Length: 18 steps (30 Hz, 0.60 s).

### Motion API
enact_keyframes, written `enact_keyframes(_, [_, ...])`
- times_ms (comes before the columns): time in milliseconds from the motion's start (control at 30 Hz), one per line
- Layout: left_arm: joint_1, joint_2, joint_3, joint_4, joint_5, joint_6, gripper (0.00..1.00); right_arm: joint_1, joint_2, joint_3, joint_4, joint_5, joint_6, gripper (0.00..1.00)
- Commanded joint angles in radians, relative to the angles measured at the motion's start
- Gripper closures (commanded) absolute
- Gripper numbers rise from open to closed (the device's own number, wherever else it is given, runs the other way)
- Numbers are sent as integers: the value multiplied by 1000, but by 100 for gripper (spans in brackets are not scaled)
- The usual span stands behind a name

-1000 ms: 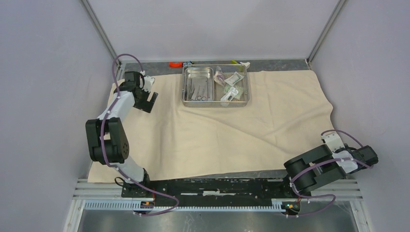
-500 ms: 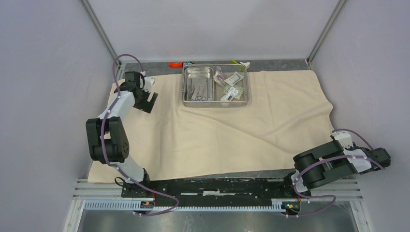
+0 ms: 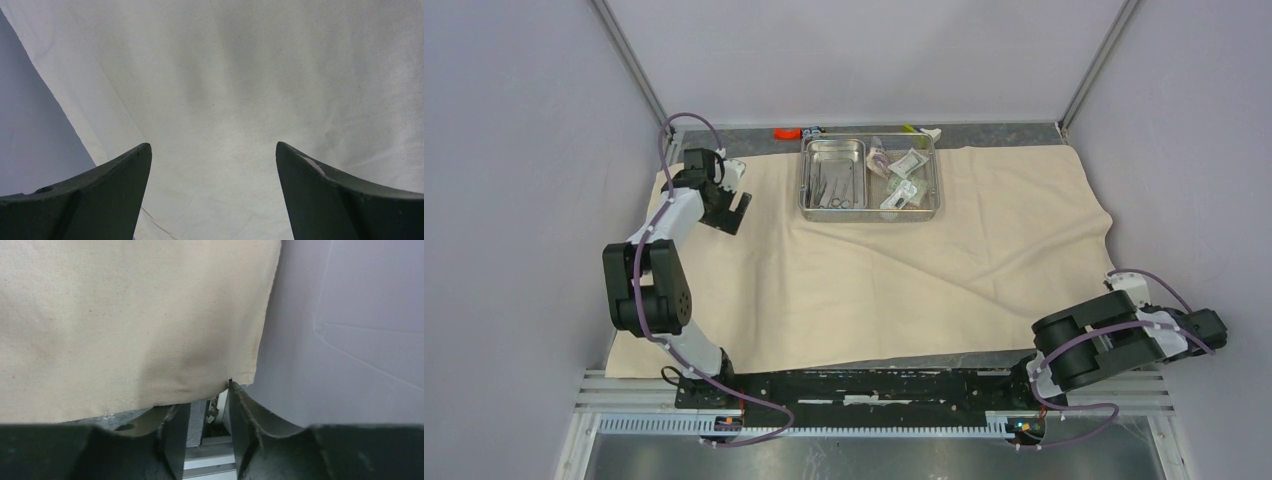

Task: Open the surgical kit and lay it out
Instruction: Smooth out the surgical kit at the center of the board.

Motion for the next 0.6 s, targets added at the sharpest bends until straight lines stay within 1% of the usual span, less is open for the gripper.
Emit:
enact_keyframes(0, [-12,9,25,14,10,3,0,3,-44,-51,70,-64,-68,63])
enact_keyframes(233, [-14,3,14,15,3,2,0,4,-166,-104,90,-71,-137,82])
enact_keyframes(433, [-15,0,8,15,-2,3,0,4,-299,-135,109,-25,-211,100])
enact_keyframes(567, [-15,-5,6,15,-4,6,0,5,-337,-132,102,15,-265,100])
